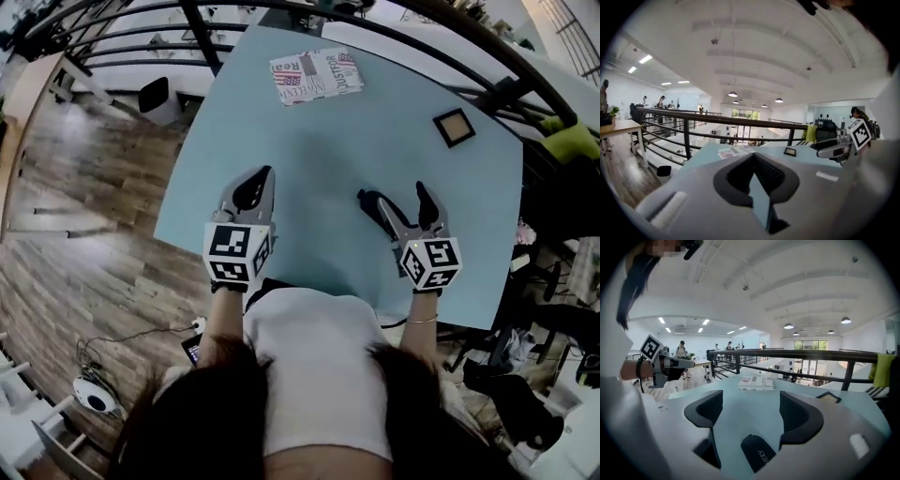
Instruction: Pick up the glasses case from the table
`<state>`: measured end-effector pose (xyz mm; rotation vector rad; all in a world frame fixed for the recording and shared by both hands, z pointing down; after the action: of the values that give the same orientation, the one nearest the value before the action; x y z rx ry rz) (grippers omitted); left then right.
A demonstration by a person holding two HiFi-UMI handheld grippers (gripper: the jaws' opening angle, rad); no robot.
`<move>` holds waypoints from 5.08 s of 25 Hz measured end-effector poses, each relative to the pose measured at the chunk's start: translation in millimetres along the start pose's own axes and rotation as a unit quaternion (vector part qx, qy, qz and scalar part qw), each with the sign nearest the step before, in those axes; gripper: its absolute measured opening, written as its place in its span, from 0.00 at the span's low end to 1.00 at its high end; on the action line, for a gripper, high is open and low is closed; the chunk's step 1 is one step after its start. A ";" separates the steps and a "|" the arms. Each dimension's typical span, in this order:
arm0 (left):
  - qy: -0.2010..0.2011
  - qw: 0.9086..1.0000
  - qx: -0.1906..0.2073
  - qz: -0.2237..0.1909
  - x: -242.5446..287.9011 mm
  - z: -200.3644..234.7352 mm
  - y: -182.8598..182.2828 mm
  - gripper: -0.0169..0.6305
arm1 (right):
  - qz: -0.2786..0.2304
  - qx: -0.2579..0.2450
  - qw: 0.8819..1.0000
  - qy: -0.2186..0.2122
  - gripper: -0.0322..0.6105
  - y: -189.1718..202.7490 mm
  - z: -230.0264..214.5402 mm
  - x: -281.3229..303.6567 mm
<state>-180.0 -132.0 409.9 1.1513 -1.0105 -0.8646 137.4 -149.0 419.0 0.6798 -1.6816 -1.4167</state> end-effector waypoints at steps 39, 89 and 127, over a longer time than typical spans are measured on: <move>0.184 0.982 0.023 0.044 82.2 -100.8 13.8 0.11 | 0.151 -0.067 0.986 -0.012 0.62 66.6 -35.1 -36.2; 0.179 0.980 0.011 0.093 98.7 -107.5 41.1 0.11 | 0.405 -0.167 0.860 -0.262 0.67 189.4 -40.8 40.8; 0.168 0.983 0.013 0.069 88.3 -92.6 33.7 0.11 | 0.357 -0.198 0.883 -0.233 0.60 171.7 -28.9 38.1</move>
<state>-62.8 -178.7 449.7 1.1875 -0.8131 -0.5267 158.9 -157.3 595.7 -0.5224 -1.6484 -1.3434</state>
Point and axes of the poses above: the fingertips, and each gripper's own axes: x forward along the fingers, z to its left, y out of its underside, the point moved 7 cm from there along -x, backward along the fingers, and after that the axes turned 6 degrees about -z, right-handed, at the moved point
